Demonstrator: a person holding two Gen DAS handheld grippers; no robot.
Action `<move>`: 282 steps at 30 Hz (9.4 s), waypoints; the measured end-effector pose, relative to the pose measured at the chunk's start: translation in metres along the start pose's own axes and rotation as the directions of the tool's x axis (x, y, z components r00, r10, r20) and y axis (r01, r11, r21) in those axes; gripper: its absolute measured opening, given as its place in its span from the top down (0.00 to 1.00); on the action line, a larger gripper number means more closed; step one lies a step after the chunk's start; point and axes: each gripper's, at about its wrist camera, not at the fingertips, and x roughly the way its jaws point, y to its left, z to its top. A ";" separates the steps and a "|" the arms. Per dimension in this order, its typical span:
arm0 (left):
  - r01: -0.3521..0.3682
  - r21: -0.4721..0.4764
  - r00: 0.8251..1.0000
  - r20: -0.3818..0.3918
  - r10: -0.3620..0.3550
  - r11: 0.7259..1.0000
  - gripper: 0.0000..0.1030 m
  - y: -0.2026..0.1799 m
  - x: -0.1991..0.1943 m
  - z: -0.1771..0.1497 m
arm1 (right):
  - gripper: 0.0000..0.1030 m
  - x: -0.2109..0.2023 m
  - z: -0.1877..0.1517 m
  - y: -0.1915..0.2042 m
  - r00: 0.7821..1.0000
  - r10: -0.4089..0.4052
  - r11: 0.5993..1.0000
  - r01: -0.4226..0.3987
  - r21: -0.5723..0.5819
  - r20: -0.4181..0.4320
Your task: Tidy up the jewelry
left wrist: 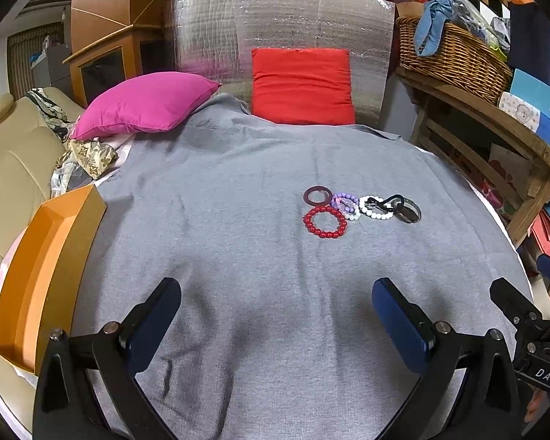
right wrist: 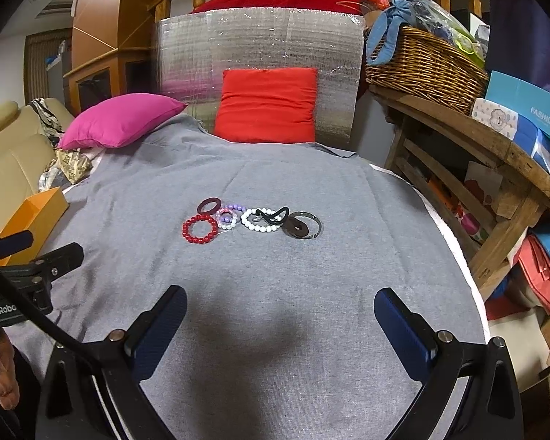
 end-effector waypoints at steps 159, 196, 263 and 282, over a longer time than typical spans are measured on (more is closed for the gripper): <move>0.145 0.079 0.976 -0.178 -0.129 0.986 0.91 0.017 0.147 0.037 | 0.94 0.158 0.000 -0.060 0.910 0.414 0.860 -0.404 0.312 0.038; -0.240 -0.340 0.968 -0.009 0.252 0.909 0.91 0.253 -0.038 -0.006 | 0.94 0.050 0.040 0.143 0.806 0.592 0.806 -0.592 0.002 -0.025; -0.354 -0.443 0.932 -0.244 0.268 0.824 0.33 0.327 0.019 -0.071 | 0.22 0.160 0.108 0.372 0.803 0.469 0.789 -0.568 -0.233 -0.368; -0.273 -0.240 0.962 -0.078 0.262 0.931 0.30 0.196 -0.005 -0.045 | 0.04 0.063 0.027 0.091 0.940 0.342 0.940 -0.342 0.001 0.015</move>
